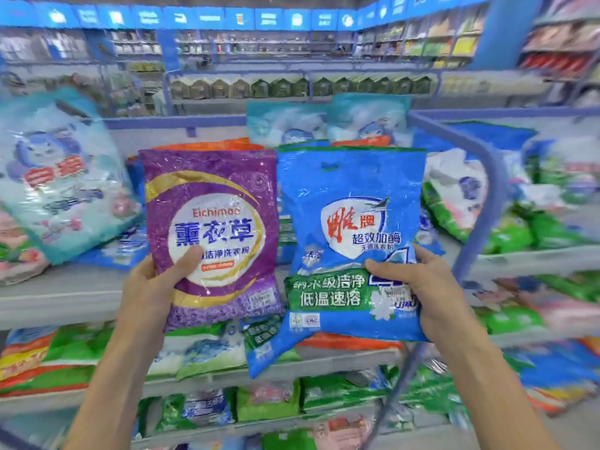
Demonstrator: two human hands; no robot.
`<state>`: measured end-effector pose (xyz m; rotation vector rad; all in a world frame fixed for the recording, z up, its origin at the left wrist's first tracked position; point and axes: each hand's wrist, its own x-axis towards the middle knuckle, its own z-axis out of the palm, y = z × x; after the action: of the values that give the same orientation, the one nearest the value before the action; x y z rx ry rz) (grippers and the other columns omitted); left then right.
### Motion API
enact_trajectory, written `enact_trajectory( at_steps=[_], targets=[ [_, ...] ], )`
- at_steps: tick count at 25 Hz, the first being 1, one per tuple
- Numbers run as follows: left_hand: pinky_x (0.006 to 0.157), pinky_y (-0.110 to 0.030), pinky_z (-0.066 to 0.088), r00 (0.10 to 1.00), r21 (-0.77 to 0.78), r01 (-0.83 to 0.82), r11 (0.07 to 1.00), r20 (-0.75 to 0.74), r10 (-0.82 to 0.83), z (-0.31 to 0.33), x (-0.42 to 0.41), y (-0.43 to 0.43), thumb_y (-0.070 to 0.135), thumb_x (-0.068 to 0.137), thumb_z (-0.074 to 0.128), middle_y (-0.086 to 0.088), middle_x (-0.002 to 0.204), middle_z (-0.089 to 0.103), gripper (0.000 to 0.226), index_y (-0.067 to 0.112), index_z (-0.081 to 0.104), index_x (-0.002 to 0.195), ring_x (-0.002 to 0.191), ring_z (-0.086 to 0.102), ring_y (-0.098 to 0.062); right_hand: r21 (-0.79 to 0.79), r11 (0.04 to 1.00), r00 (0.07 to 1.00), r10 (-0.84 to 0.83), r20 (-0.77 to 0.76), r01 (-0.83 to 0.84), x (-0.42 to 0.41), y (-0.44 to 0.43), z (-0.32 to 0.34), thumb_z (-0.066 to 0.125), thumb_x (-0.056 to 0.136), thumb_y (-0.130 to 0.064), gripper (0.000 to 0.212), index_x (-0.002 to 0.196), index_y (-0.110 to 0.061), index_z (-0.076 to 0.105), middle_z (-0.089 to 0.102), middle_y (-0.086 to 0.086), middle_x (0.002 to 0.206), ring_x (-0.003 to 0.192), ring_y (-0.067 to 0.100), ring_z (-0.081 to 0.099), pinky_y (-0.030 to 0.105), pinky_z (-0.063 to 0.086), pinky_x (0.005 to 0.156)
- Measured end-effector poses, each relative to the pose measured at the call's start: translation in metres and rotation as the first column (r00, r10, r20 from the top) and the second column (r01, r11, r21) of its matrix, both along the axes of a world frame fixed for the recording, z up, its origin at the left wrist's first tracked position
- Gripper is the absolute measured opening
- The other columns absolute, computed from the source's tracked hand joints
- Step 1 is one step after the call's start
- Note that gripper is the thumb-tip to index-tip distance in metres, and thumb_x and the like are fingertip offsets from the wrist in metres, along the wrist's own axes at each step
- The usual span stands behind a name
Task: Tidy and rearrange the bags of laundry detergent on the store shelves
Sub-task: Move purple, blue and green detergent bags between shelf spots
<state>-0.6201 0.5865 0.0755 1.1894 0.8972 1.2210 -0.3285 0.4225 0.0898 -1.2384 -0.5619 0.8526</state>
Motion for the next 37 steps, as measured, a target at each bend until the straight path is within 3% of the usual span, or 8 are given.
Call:
enact_trajectory(
  at_steps=[6, 15, 18, 21, 25, 29, 35, 37],
  targets=[
    [0.058, -0.029, 0.061, 0.976, -0.038, 0.216, 0.976, -0.034, -0.217, -0.003, 0.100, -0.089, 0.049, 0.042, 0.090, -0.007, 0.091, 0.080, 0.069, 0.012, 0.076, 0.099, 0.076, 0.078, -0.021, 0.021, 0.990, 0.989, -0.142, -0.037, 0.142, 0.062, -0.130, -0.011, 0.082, 0.062, 0.000, 0.030, 0.090, -0.009, 0.079, 0.079, 0.016, 0.092, 0.067, 0.026, 0.076, 0.036, 0.062, 0.061],
    [0.059, -0.029, 0.062, 0.880, -0.086, 0.471, 0.878, -0.030, -0.475, -0.014, 0.228, -0.212, 0.049, 0.047, 0.093, -0.010, 0.095, 0.080, 0.067, 0.014, 0.077, 0.102, 0.081, 0.078, -0.027, -0.044, 0.936, 0.934, -0.352, -0.062, 0.350, 0.140, -0.298, -0.025, 0.082, 0.065, 0.002, 0.045, 0.108, -0.002, 0.073, 0.077, 0.022, 0.102, 0.085, 0.041, 0.075, 0.062, 0.057, 0.086],
    [0.055, -0.027, 0.060, 0.862, -0.104, 0.504, 0.858, -0.013, -0.507, -0.014, 0.266, -0.237, 0.036, 0.064, 0.083, -0.009, 0.091, 0.080, 0.044, 0.014, 0.076, 0.102, 0.081, 0.078, -0.028, -0.043, 0.923, 0.920, -0.386, -0.071, 0.383, 0.167, -0.329, -0.026, 0.082, 0.063, 0.001, 0.048, 0.110, -0.002, 0.072, 0.076, 0.023, 0.103, 0.082, 0.040, 0.076, 0.056, 0.061, 0.078],
    [0.067, -0.035, 0.062, 0.862, -0.125, 0.500, 0.857, -0.025, -0.507, -0.018, 0.304, -0.250, 0.030, 0.073, 0.078, -0.009, 0.093, 0.080, 0.036, 0.015, 0.075, 0.106, 0.083, 0.078, -0.028, -0.018, 0.918, 0.914, -0.397, -0.083, 0.397, 0.199, -0.345, -0.025, 0.082, 0.062, 0.000, 0.046, 0.106, -0.004, 0.074, 0.077, 0.021, 0.098, 0.074, 0.035, 0.076, 0.047, 0.063, 0.067],
    [0.088, -0.047, 0.056, 0.891, -0.124, 0.450, 0.884, -0.008, -0.455, -0.028, 0.350, -0.255, 0.026, 0.083, 0.075, -0.008, 0.099, 0.080, 0.030, 0.017, 0.073, 0.112, 0.088, 0.078, -0.029, -0.020, 0.907, 0.900, -0.421, -0.115, 0.421, 0.256, -0.345, -0.034, 0.082, 0.063, 0.002, 0.042, 0.104, -0.006, 0.075, 0.077, 0.022, 0.098, 0.077, 0.039, 0.076, 0.051, 0.062, 0.071],
    [0.088, -0.047, 0.056, 0.904, -0.118, 0.426, 0.897, 0.022, -0.427, -0.030, 0.411, -0.253, 0.029, 0.081, 0.075, -0.006, 0.101, 0.080, 0.034, 0.019, 0.072, 0.114, 0.090, 0.078, -0.028, -0.068, 0.909, 0.899, -0.417, -0.135, 0.412, 0.324, -0.337, -0.041, 0.080, 0.067, 0.004, 0.046, 0.112, -0.004, 0.071, 0.076, 0.023, 0.101, 0.085, 0.044, 0.075, 0.061, 0.059, 0.080],
    [0.072, -0.037, 0.060, 0.940, -0.165, 0.342, 0.925, 0.039, -0.340, -0.024, 0.506, -0.251, 0.051, 0.051, 0.088, -0.006, 0.093, 0.080, 0.070, 0.015, 0.073, 0.109, 0.087, 0.078, -0.028, -0.038, 0.929, 0.924, -0.370, -0.098, 0.368, 0.434, -0.319, -0.024, 0.079, 0.067, 0.004, 0.048, 0.113, -0.005, 0.071, 0.077, 0.021, 0.103, 0.088, 0.041, 0.075, 0.061, 0.059, 0.084],
    [0.078, -0.040, 0.058, 0.951, -0.208, 0.308, 0.929, 0.077, -0.298, -0.022, 0.527, -0.249, 0.045, 0.057, 0.087, -0.008, 0.095, 0.080, 0.063, 0.016, 0.071, 0.111, 0.089, 0.077, -0.031, -0.017, 0.940, 0.934, -0.342, -0.105, 0.342, 0.465, -0.310, -0.022, 0.079, 0.068, 0.003, 0.047, 0.114, -0.006, 0.071, 0.077, 0.020, 0.104, 0.088, 0.039, 0.076, 0.057, 0.060, 0.082]
  ],
)
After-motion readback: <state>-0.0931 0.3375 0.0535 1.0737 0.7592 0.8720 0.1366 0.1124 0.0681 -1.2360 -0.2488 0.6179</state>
